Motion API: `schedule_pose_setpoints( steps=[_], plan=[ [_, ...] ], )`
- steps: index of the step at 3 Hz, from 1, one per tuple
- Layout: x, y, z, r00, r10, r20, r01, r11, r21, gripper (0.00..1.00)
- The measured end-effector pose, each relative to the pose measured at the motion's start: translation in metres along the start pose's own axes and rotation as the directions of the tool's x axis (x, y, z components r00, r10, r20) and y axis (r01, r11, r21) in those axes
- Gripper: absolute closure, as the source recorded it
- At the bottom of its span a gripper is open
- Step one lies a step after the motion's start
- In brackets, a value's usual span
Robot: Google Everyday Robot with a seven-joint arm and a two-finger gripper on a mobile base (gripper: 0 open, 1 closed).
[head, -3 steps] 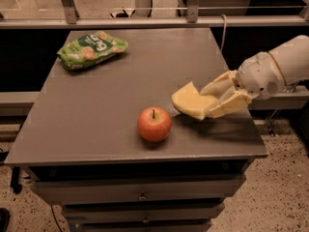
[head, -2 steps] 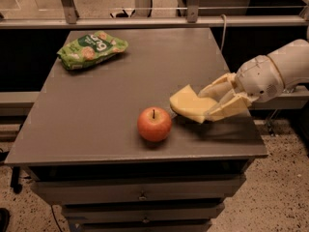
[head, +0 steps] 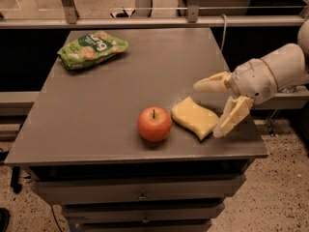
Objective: Move sponge near apple
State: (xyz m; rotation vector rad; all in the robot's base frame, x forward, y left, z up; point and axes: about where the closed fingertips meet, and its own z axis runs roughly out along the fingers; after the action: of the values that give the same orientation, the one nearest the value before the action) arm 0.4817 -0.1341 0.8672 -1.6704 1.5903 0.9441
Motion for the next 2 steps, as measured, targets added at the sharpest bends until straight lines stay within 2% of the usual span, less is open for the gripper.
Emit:
schedule_pose_setpoints(
  steps=[1, 2],
  plan=[
    [0.000, 0.000, 0.000, 1.000, -0.001, 0.000, 0.001, 1.0000, -0.001, 0.00],
    [0.009, -0.015, -0.020, 0.999, -0.013, -0.046, 0.015, 0.9988, 0.046, 0.00]
  ],
)
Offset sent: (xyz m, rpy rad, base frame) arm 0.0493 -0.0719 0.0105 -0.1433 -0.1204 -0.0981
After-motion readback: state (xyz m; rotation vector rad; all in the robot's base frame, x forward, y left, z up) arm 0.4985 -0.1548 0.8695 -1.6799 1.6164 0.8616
